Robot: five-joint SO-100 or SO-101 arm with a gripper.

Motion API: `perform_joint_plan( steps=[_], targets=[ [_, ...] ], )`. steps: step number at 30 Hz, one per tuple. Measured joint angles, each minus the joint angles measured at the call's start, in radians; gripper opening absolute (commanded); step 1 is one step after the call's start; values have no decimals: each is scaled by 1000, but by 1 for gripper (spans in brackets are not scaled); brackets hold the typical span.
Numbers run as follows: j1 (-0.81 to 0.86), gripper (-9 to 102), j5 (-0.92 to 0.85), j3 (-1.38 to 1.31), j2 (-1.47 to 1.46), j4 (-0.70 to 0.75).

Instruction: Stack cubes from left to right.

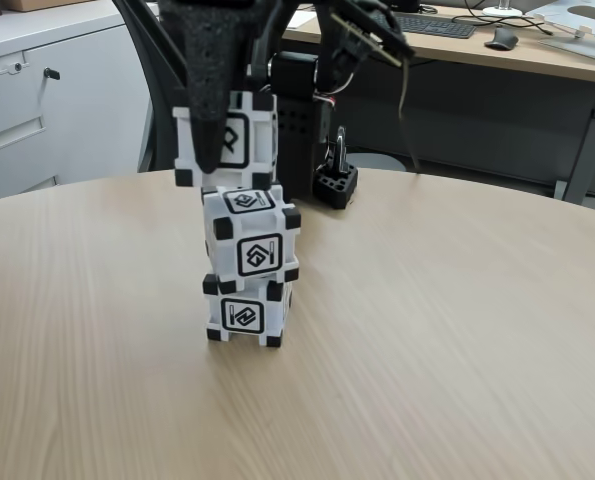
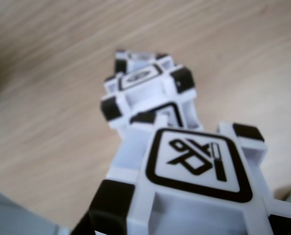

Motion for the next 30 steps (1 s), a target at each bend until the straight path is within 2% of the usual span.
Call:
perform_joint_plan(
  steps=[6,8,22,30],
  targets=[
    [-3,30,-14,0,0,0],
    [-3,31,-17,0,0,0],
    [-8,35,-51,-2,0,0],
    [-166,32,26,-2,0,0]
  ],
)
